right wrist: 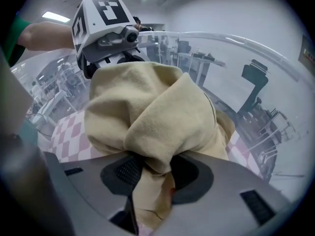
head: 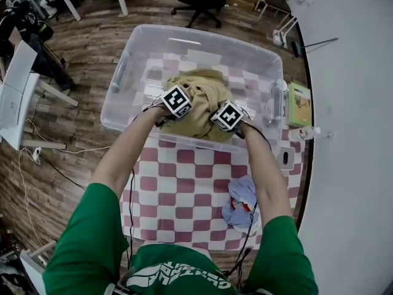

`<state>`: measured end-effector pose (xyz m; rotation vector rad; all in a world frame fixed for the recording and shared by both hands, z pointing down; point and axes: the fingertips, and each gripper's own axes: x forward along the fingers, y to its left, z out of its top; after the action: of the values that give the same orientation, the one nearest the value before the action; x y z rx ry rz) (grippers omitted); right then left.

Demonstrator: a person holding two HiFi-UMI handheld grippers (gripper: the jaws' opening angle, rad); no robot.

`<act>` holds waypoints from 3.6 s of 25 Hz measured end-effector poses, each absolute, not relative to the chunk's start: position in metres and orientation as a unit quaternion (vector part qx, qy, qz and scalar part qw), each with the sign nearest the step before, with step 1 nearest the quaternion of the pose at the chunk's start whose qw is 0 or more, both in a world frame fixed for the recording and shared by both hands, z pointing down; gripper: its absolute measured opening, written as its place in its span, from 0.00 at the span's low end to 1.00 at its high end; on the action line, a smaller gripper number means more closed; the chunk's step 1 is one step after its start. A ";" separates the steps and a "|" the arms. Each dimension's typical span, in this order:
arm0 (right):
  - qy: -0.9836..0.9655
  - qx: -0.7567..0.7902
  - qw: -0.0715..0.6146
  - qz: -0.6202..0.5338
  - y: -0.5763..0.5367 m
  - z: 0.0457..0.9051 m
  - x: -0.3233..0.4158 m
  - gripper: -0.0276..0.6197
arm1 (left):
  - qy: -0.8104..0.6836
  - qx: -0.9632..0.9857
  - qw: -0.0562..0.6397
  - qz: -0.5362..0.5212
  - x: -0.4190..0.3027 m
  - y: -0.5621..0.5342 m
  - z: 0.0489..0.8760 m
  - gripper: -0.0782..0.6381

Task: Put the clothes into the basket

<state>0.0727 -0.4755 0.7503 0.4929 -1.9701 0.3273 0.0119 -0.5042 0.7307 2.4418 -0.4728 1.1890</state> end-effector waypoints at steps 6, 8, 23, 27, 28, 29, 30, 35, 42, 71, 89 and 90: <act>-0.813 0.217 0.517 0.159 -0.474 0.742 0.083 0.31 | -0.222 0.842 0.147 0.470 -0.017 -0.522 0.735 0.42; -0.813 0.223 0.514 0.161 -0.474 0.736 0.086 0.31 | -0.233 0.838 0.131 0.475 -0.023 -0.528 0.733 0.42; -0.840 0.330 0.424 0.077 -0.500 0.620 0.090 0.31 | -0.290 0.851 0.026 0.437 -0.041 -0.541 0.634 0.42; -0.843 0.374 0.382 0.058 -0.498 0.573 0.086 0.23 | -0.308 0.865 0.025 0.395 -0.037 -0.534 0.597 0.38; -0.843 0.382 0.374 0.052 -0.494 0.564 0.086 0.18 | -0.317 0.867 0.024 0.385 -0.038 -0.530 0.586 0.35; -0.843 0.389 0.369 0.045 -0.490 0.554 0.085 0.13 | -0.328 0.867 0.020 0.375 -0.041 -0.528 0.573 0.29; -0.843 0.395 0.363 0.037 -0.486 0.545 0.084 0.11 | -0.337 0.869 0.016 0.362 -0.042 -0.525 0.560 0.24; -0.851 0.415 0.320 0.017 -0.451 0.501 0.076 0.06 | -0.335 0.893 0.032 0.297 -0.040 -0.486 0.518 0.12; -0.864 0.445 0.233 0.023 -0.375 0.453 0.066 0.05 | -0.326 0.923 0.068 0.195 -0.046 -0.405 0.477 0.12; -0.848 0.501 0.126 0.116 -0.101 0.492 0.054 0.05 | -0.331 0.933 0.128 0.062 -0.083 -0.157 0.477 0.11; -0.817 0.543 0.137 0.137 -0.041 0.523 0.080 0.05 | -0.293 0.943 0.138 0.071 -0.068 -0.115 0.505 0.11; -0.811 0.551 0.138 0.141 -0.034 0.527 0.086 0.05 | -0.283 0.946 0.140 0.075 -0.060 -0.112 0.509 0.11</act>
<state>0.0864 -0.0337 0.5271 1.5926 -2.3456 0.4075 -0.0598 -0.1116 0.5090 2.7335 -0.8170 0.2181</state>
